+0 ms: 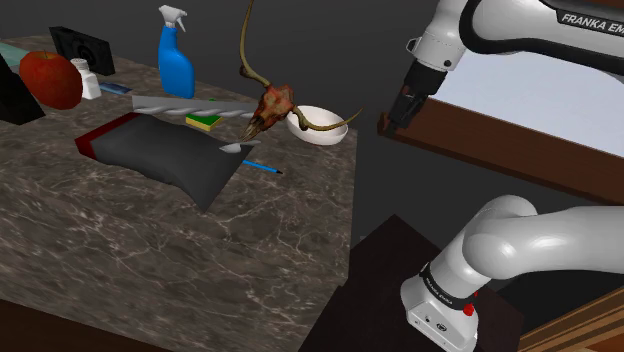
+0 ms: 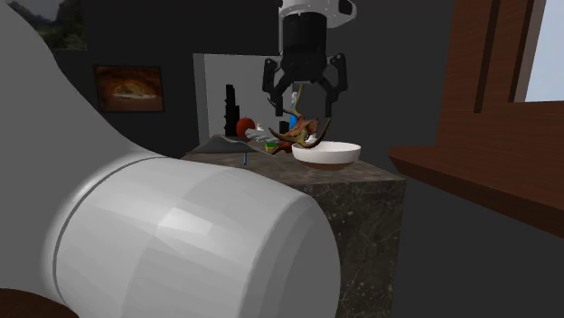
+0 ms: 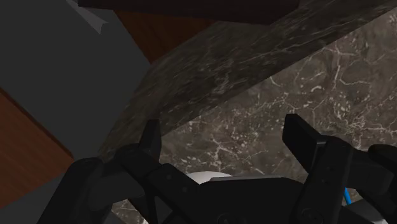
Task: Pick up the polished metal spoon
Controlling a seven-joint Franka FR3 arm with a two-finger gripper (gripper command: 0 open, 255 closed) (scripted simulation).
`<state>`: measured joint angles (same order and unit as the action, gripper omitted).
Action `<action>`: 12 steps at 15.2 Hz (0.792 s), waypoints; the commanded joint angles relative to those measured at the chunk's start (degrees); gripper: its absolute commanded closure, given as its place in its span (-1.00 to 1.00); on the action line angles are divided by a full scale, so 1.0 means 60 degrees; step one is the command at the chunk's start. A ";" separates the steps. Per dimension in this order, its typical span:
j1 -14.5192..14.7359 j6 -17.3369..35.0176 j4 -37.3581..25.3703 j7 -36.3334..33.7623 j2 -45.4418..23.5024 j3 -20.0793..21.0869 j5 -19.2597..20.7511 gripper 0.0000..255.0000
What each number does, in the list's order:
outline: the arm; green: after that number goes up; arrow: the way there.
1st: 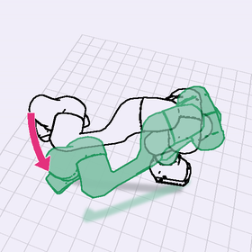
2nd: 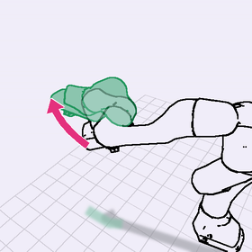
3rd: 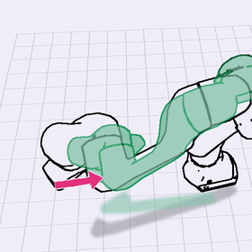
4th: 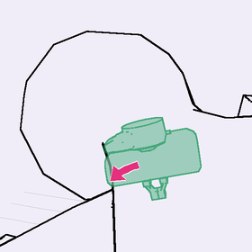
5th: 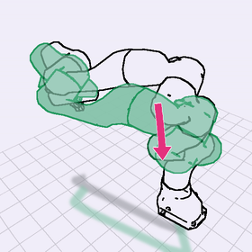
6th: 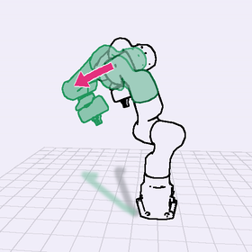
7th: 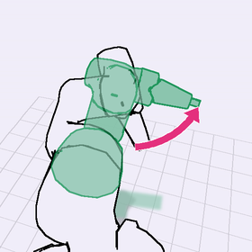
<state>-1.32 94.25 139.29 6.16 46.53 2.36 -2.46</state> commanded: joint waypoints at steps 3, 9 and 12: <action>0.0041 0.0189 -0.0033 -0.0769 -0.0275 0.0413 -0.0426 -1.00; 0.0094 0.0906 -0.0467 -0.2997 -0.1445 0.1610 -0.1564 -1.00; 0.0069 0.1319 -0.0865 -0.4076 -0.2198 0.2175 -0.2005 -1.00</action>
<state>-0.80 101.26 134.97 -15.98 34.97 14.31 -13.60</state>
